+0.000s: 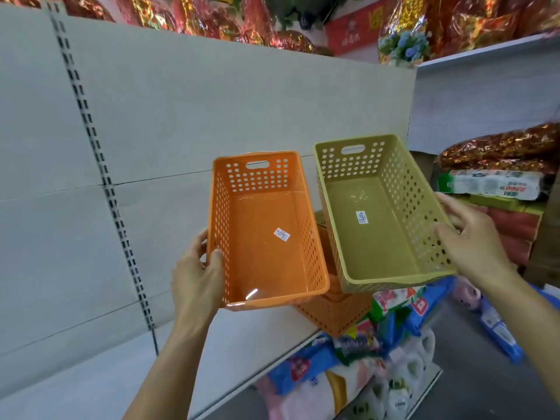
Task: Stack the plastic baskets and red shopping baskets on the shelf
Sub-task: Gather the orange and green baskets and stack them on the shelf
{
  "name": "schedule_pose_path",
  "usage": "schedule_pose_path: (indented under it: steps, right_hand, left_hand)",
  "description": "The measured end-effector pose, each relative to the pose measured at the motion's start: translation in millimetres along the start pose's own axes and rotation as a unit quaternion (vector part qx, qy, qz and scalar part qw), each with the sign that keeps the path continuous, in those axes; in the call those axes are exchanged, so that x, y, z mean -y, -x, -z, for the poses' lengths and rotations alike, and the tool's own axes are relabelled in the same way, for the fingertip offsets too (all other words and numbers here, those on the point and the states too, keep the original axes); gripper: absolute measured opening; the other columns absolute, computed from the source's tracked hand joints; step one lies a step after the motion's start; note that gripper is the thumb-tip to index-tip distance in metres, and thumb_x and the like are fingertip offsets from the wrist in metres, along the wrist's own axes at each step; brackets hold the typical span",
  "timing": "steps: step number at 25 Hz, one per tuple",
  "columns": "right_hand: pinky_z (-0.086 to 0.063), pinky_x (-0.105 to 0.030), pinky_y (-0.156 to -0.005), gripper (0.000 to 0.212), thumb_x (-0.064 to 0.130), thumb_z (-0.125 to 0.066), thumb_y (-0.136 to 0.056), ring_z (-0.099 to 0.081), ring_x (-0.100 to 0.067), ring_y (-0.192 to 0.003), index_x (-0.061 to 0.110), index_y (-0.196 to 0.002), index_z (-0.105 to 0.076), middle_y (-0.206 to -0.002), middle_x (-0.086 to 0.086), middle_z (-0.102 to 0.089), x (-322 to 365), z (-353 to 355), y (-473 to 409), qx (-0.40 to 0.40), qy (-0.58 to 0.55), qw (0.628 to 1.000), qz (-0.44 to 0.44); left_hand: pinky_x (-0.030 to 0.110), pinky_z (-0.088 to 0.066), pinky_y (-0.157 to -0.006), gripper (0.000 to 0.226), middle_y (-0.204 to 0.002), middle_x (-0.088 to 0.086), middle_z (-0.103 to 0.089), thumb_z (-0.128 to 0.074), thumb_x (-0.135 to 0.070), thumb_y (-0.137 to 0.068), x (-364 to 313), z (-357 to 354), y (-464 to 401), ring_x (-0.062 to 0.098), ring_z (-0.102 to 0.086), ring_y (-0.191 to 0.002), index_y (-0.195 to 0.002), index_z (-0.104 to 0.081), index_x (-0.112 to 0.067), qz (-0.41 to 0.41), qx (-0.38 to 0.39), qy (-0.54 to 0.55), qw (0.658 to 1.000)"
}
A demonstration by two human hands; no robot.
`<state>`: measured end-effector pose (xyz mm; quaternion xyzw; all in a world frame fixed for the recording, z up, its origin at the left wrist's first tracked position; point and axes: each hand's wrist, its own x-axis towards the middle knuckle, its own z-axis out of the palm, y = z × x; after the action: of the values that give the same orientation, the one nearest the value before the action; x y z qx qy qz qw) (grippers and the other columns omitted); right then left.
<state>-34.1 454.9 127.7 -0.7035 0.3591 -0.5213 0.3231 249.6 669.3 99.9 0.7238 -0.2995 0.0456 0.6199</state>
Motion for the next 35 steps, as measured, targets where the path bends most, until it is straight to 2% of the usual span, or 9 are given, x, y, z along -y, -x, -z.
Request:
schedule_pose_path:
  steps: [4, 8, 10, 12, 15, 18, 29, 33, 35]
  right_hand:
    - [-0.056, -0.044, -0.079, 0.055, 0.000, -0.048, -0.091, -0.068, -0.020, -0.089, 0.026, -0.140, -0.046, -0.114, -0.002, -0.066, -44.3, 11.2, -63.4, 0.013, -0.014, 1.000, 0.004]
    - [-0.047, -0.023, -0.067, 0.052, 0.000, -0.050, -0.092, -0.055, 0.006, -0.083, 0.022, -0.140, -0.046, -0.113, 0.002, -0.060, -89.1, 18.0, -129.7, 0.052, -0.044, 0.997, 0.018]
    - [-0.046, -0.021, -0.069, 0.051, 0.002, -0.051, -0.092, -0.052, 0.011, -0.081, 0.022, -0.140, -0.047, -0.113, 0.004, -0.059, -110.4, 19.2, -168.6, 0.074, -0.060, 0.995, 0.025]
    - [-0.049, -0.028, -0.078, 0.052, 0.003, -0.053, -0.092, -0.055, 0.007, -0.083, 0.023, -0.139, -0.048, -0.112, 0.004, -0.060, -130.8, 22.9, -206.7, 0.098, -0.071, 0.992, 0.032]
    - [-0.051, -0.039, -0.089, 0.053, 0.005, -0.055, -0.090, -0.063, -0.017, -0.101, 0.024, -0.139, -0.048, -0.118, -0.003, -0.062, -160.4, 22.1, -251.3, 0.127, -0.081, 0.988, 0.035]
    - [-0.053, -0.045, -0.091, 0.052, 0.007, -0.053, -0.089, -0.063, -0.021, -0.106, 0.025, -0.138, -0.048, -0.122, -0.005, -0.064, -181.6, 11.5, -280.0, 0.141, -0.092, 0.985, 0.048]
    - [-0.049, -0.051, -0.093, 0.055, 0.022, -0.050, -0.083, -0.060, -0.019, -0.113, 0.039, -0.135, -0.045, -0.129, 0.004, -0.061, -225.4, -55.2, -304.2, 0.256, -0.069, 0.964, 0.023]
    - [-0.048, -0.047, -0.094, 0.052, 0.021, -0.040, -0.086, -0.060, -0.025, -0.108, 0.030, -0.137, -0.046, -0.134, -0.004, -0.058, -226.4, -69.5, -310.3, 0.330, -0.002, 0.944, 0.013]
    - [-0.043, -0.045, -0.099, 0.049, 0.017, -0.038, -0.092, -0.050, -0.030, -0.120, 0.019, -0.141, -0.042, -0.143, -0.008, -0.048, -223.8, -66.8, -299.7, 0.330, 0.079, 0.939, 0.049]
  left_hand:
    - [0.049, -0.057, -0.084, 0.039, -0.124, 0.001, -0.065, -0.050, -0.023, -0.097, -15.0, -56.1, -8.7, 0.022, -0.066, -0.097, -0.136, -0.050, -0.031, 0.008, -0.022, -0.012, 1.000]
    - [0.050, -0.058, -0.082, 0.041, -0.123, 0.003, -0.065, -0.055, -0.018, -0.095, -31.8, -104.4, -14.1, 0.019, -0.065, -0.093, -0.134, -0.050, -0.030, 0.012, -0.092, -0.007, 0.996]
    - [0.047, -0.058, -0.083, 0.043, -0.127, 0.004, -0.063, -0.054, -0.018, -0.096, -39.9, -130.1, -11.7, 0.019, -0.065, -0.095, -0.136, -0.048, -0.030, 0.008, -0.129, -0.027, 0.991]
    - [0.049, -0.057, -0.086, 0.043, -0.129, 0.003, -0.063, -0.054, -0.019, -0.096, -50.8, -163.3, -5.9, 0.021, -0.065, -0.101, -0.137, -0.047, -0.028, 0.010, -0.163, -0.048, 0.985]
    - [0.052, -0.056, -0.086, 0.041, -0.130, 0.003, -0.063, -0.053, -0.019, -0.096, -66.2, -207.7, 2.1, 0.022, -0.066, -0.103, -0.136, -0.048, -0.029, 0.019, -0.202, -0.060, 0.977]
    - [0.050, -0.056, -0.086, 0.042, -0.133, 0.003, -0.062, -0.051, -0.020, -0.097, -76.2, -240.6, 5.6, 0.019, -0.065, -0.102, -0.138, -0.047, -0.027, 0.025, -0.241, -0.093, 0.966]
    - [0.052, -0.055, -0.086, 0.041, -0.131, -0.003, -0.063, -0.048, -0.023, -0.096, -43.8, -273.9, 12.7, 0.021, -0.065, -0.108, -0.136, -0.050, -0.030, 0.121, -0.238, -0.190, 0.945]
    - [0.054, -0.053, -0.090, 0.046, -0.138, 0.001, -0.058, -0.046, -0.023, -0.095, -30.1, -272.1, 5.8, 0.025, -0.061, -0.117, -0.141, -0.042, -0.029, 0.155, -0.195, -0.185, 0.951]
    - [0.053, -0.046, -0.100, 0.047, -0.143, 0.004, -0.053, -0.045, -0.026, -0.097, -30.4, -277.5, 14.3, 0.026, -0.053, -0.126, -0.143, -0.040, -0.026, 0.141, -0.174, -0.248, 0.942]
